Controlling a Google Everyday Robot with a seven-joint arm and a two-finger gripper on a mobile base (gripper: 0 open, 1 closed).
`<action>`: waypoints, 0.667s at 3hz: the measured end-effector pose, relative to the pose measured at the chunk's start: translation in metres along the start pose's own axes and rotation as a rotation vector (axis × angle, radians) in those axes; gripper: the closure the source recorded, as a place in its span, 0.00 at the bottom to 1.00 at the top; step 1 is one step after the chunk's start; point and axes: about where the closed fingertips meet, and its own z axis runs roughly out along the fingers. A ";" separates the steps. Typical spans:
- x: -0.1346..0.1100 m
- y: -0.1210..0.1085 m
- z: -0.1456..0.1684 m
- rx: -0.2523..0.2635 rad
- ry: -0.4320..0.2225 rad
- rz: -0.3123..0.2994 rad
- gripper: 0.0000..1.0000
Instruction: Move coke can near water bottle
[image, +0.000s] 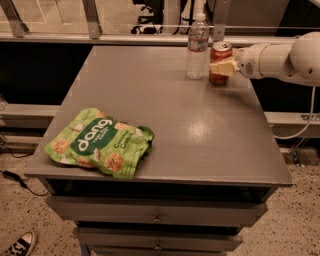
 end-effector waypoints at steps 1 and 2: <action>0.004 0.001 0.004 -0.012 0.004 -0.001 0.22; 0.011 0.007 0.007 -0.026 0.009 0.011 0.00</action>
Offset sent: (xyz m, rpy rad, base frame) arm -0.0024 0.0005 -0.0152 0.0104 0.0246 0.0137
